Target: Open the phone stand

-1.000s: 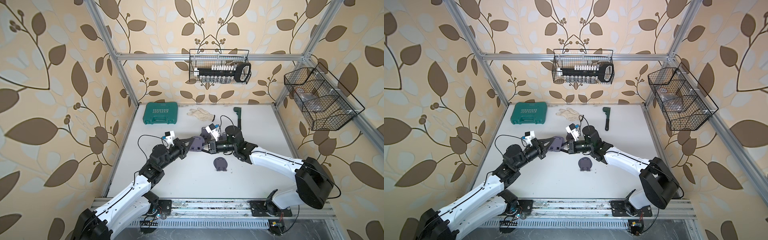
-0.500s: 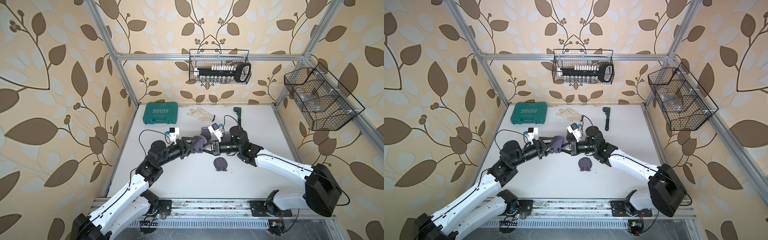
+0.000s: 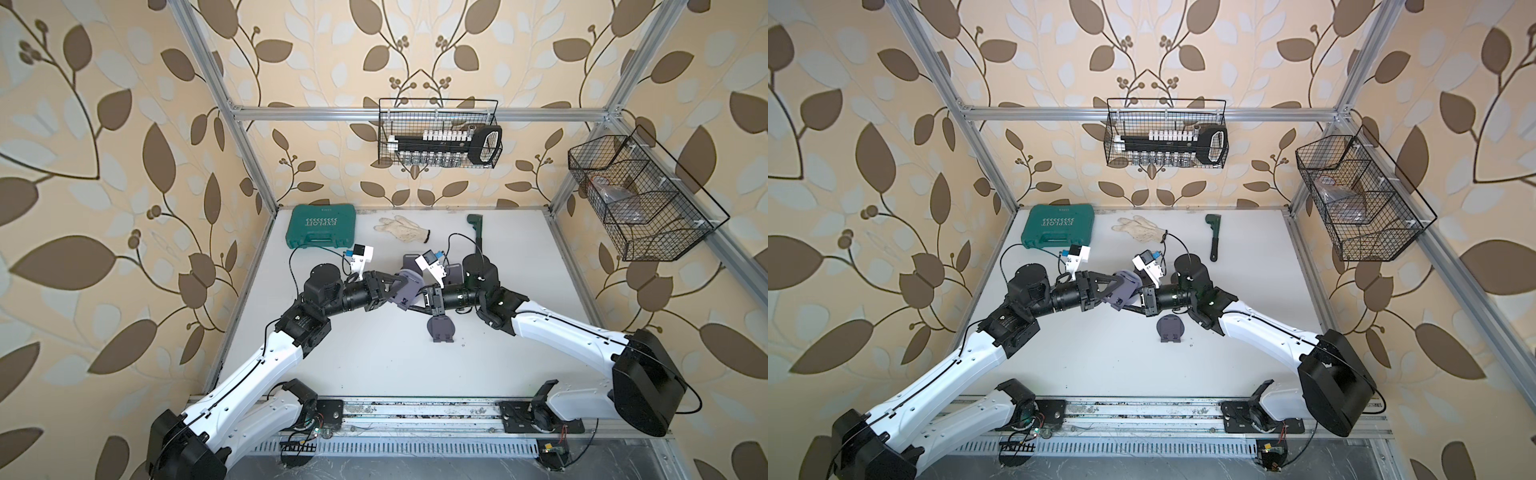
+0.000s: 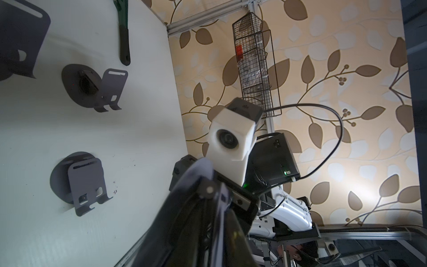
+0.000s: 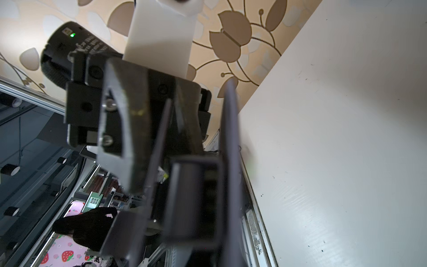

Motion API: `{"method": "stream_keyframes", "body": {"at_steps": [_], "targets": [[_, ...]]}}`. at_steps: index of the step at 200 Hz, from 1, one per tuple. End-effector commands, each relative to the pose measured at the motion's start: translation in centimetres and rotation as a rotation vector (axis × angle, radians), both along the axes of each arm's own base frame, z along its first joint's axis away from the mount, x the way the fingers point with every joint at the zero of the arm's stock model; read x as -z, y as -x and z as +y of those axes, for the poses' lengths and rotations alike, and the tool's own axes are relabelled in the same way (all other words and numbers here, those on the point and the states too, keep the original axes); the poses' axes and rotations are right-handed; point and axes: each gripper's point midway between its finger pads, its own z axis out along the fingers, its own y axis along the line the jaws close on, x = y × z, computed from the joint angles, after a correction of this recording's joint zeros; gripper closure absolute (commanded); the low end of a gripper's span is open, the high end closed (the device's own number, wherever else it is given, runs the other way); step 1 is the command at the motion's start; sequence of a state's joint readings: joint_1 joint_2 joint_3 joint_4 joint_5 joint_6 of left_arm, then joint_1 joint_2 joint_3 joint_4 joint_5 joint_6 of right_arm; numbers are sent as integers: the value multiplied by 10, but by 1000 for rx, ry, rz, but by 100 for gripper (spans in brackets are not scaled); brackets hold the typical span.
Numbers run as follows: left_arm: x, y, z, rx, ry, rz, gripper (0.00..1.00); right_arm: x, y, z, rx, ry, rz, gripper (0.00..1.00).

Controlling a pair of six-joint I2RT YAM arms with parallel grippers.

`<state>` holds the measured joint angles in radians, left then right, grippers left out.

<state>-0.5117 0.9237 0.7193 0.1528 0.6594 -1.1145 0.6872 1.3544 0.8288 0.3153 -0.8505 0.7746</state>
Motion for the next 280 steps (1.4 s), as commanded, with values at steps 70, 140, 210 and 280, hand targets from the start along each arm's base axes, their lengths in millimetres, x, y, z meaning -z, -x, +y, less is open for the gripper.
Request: {"method": "stream_keyframes", "body": {"at_steps": [70,140,210,280], "targets": [[-10,0,5,-44,59,-23,100,-29,-11,-28,109,-10,-65,82],[-4,-7,11,-114,128,19,100,-17,-28,-32,181,-36,-40,76],[2,-11,12,-146,140,20,100,-24,-43,-14,207,-106,-3,77],[3,-11,2,-119,121,17,80,-20,-32,5,163,-120,31,100]]}}
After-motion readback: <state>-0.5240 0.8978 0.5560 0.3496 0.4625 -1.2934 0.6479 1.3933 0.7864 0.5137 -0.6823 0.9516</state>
